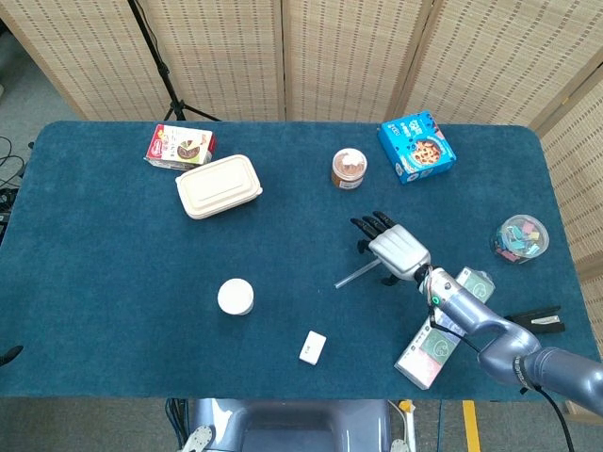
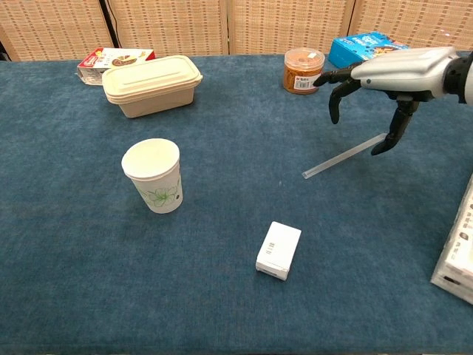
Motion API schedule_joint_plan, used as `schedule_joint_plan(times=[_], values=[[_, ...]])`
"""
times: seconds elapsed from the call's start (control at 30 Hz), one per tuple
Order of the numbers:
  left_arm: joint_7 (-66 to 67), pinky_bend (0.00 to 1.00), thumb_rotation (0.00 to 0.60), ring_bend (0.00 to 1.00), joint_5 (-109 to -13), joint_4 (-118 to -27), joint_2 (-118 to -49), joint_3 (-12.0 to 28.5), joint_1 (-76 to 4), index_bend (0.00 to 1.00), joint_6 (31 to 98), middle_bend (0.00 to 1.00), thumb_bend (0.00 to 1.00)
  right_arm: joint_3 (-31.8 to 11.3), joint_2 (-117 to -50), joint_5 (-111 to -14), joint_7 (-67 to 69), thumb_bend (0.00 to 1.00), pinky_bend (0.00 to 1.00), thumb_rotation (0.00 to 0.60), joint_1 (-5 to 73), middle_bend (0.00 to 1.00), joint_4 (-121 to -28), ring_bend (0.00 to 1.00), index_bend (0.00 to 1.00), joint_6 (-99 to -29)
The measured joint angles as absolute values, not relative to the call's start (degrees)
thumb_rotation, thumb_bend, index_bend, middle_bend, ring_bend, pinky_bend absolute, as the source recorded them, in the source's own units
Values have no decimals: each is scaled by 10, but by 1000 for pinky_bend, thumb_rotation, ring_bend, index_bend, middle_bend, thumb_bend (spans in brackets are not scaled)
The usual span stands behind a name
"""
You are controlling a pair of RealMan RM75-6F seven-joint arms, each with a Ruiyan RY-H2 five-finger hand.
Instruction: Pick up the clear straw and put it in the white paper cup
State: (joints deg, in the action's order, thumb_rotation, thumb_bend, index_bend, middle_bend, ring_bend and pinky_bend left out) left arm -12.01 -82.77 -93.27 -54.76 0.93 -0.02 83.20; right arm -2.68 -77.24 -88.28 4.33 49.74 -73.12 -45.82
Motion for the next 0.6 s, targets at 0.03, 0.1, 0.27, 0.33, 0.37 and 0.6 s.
schedule_joint_plan(times=[0.03,0.1,0.27,0.33,0.37,0.6], values=[[-119,0,600,0,-827,-933,-548,9,0,0,832,0,0,-26,-778,-890,50,0,0,600,504,21,-724,0,360,-452],[-119,0,600,0,-825,-934,-548,9,-1,0,830,0,0,-25,-785,-891,51,0,0,600,512,21,-717,0,365,-441],[-123,0,600,0,-823,-932,-547,10,0,0,830,0,0,-30,-812,-873,27,11,0,600,532,21,-695,0,385,-397],[-126,0,600,0,-823,-931,-547,10,0,0,830,0,0,-32,-818,-864,8,48,0,600,536,21,-691,0,387,-391],[-127,0,600,0,-822,-930,-547,10,0,0,830,0,0,-33,-821,-860,-1,73,0,600,537,21,-690,0,386,-388],[-135,0,600,0,-824,-927,-545,9,0,0,830,0,0,-44,-836,-814,-73,142,0,600,541,21,-696,0,412,-375]])
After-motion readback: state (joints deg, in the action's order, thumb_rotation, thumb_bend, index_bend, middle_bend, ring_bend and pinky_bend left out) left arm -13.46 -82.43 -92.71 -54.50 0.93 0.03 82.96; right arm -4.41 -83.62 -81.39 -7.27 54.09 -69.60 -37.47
